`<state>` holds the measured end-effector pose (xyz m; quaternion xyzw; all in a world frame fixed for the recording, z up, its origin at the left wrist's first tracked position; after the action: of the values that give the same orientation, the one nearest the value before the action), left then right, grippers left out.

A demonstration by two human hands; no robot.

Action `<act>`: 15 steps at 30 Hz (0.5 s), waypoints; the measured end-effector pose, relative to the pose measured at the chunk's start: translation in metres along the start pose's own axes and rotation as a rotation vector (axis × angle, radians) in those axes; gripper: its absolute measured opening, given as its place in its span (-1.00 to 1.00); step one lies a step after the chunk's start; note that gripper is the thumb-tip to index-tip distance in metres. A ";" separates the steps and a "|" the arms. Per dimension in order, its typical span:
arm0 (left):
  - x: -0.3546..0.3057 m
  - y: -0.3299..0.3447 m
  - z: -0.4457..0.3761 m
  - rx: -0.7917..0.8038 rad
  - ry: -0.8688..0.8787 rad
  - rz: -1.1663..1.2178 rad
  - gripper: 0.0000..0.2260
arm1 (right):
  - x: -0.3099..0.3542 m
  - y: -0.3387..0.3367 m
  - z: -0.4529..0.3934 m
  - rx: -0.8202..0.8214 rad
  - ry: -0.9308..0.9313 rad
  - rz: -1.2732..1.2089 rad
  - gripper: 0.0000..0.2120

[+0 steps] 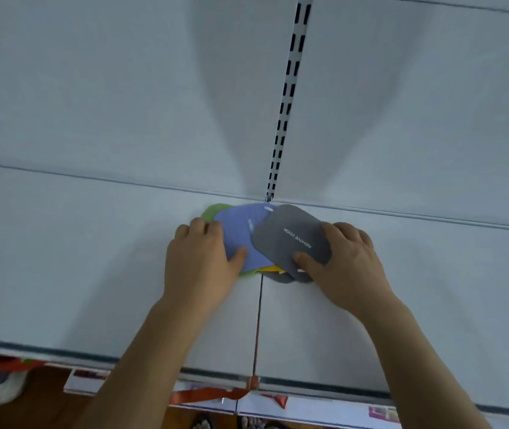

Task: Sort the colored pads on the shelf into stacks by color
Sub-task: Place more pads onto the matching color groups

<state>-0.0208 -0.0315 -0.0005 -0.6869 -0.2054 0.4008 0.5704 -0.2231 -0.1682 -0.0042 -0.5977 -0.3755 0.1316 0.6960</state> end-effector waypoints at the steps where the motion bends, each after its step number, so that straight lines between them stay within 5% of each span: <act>1: -0.001 0.001 -0.004 0.017 -0.002 -0.014 -0.53 | 0.001 -0.004 -0.002 0.013 0.027 -0.034 -0.31; 6: -0.003 0.004 -0.016 0.078 -0.003 -0.013 -0.46 | 0.009 -0.012 -0.011 0.035 0.162 -0.168 -0.28; 15: -0.001 0.011 -0.041 0.221 0.012 0.127 -0.33 | 0.016 -0.008 0.050 -0.660 0.266 -0.789 -0.34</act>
<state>0.0089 -0.0602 -0.0095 -0.6342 -0.1125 0.4521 0.6171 -0.2484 -0.1232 0.0096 -0.6097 -0.5018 -0.3424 0.5091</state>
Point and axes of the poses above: each hand's wrist, its own z-axis away from the middle knuckle, its own y-axis out of the palm, x = y × z, the point moved 6 cm from there along -z, towards the middle knuckle, and after that the axes turned 13 degrees about -y, right-handed, at the moved point
